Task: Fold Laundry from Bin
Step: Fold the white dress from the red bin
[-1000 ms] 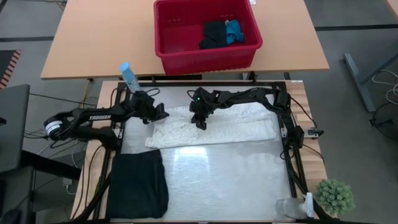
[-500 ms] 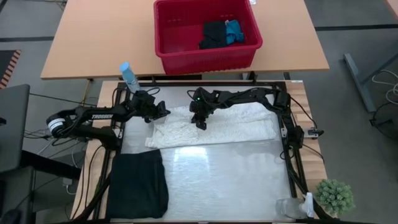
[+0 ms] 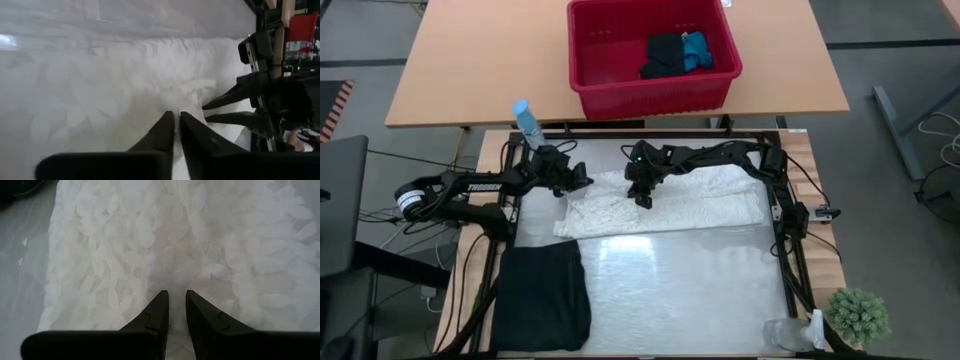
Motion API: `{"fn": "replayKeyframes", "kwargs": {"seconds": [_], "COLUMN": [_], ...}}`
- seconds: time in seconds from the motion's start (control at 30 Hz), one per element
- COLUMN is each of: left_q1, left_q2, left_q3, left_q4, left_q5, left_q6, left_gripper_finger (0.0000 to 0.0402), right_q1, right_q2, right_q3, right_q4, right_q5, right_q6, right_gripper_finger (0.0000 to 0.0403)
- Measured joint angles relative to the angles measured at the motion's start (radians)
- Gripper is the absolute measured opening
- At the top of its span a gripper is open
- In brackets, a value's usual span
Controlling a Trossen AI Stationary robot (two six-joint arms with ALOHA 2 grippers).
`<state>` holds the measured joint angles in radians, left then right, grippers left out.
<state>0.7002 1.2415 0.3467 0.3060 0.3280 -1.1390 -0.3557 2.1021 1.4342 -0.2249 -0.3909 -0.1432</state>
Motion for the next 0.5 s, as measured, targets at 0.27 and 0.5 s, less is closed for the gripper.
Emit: {"fn": "replayKeyframes", "kwargs": {"seconds": [0.27, 0.5], "left_q1": [-0.006, -0.053], "left_q2": [0.000, -0.005], "left_q3": [0.000, 0.049], "left_q4": [0.008, 0.093], "left_q5": [0.000, -0.025], "left_q6": [0.012, 0.053], "left_gripper_finger": [0.0002, 0.0000], "right_q1": [0.000, 0.000], "right_q2": [0.000, 0.000], "right_q3": [0.000, 0.000], "right_q4": [0.000, -0.001], "right_q5": [0.000, 0.000], "right_q6": [0.000, 0.001], "right_gripper_finger": [0.0091, 0.0091]}}
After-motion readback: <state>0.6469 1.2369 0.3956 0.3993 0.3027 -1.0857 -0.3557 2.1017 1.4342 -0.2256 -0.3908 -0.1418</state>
